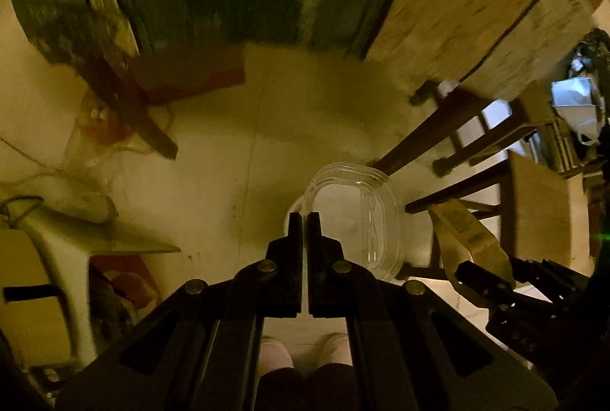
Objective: Collect trash
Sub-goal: 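Open the right tool to drop the paper card into the bin while the left tool drops the box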
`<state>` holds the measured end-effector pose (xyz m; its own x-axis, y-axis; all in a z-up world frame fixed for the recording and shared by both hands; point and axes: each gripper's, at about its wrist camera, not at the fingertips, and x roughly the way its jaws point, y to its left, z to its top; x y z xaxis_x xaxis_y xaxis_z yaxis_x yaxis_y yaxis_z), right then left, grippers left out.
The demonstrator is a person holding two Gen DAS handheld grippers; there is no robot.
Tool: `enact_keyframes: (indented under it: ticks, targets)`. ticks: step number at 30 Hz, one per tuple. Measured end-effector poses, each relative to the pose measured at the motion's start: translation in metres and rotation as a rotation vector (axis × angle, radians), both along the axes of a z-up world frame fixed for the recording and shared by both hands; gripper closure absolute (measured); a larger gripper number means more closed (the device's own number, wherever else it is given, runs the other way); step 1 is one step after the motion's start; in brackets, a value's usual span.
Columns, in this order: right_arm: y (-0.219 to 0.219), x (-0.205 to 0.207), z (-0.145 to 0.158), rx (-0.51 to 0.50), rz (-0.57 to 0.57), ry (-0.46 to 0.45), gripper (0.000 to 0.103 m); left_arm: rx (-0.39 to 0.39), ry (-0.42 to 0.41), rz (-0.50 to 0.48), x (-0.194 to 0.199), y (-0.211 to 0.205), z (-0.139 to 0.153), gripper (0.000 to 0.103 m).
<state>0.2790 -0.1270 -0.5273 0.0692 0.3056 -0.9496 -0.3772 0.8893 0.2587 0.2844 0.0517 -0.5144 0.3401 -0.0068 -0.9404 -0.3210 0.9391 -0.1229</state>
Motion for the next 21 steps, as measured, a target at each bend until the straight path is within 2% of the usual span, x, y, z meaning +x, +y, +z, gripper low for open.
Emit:
enact_keyframes:
  ticks: [3,9,10,13,14,17,21]
  targets:
    - [0.015,0.006,-0.026,0.008,0.036,-0.002,0.059,-0.008,0.025,0.019,0.004,0.009,-0.044,0.103]
    - [0.044,0.02,-0.065,0.023,0.088,-0.04,0.059,-0.014,0.043,0.035,0.019,0.025,-0.103,0.103]
    - [0.047,0.022,-0.07,0.022,0.095,-0.039,0.058,-0.013,0.046,0.035,0.02,0.027,-0.111,0.103]
    - [0.048,0.027,-0.09,0.027,0.1,-0.006,0.041,-0.018,0.054,0.043,0.024,0.028,-0.129,0.103]
    - [0.048,0.028,-0.094,0.033,0.099,0.002,0.039,-0.022,0.058,0.045,0.026,0.029,-0.136,0.103]
    - [0.04,0.03,-0.103,0.005,0.084,0.017,0.039,-0.031,0.069,0.06,0.028,0.025,-0.149,0.103]
    - [0.027,0.032,-0.098,-0.012,0.06,0.022,0.039,-0.058,0.085,0.045,0.032,0.012,-0.158,0.103]
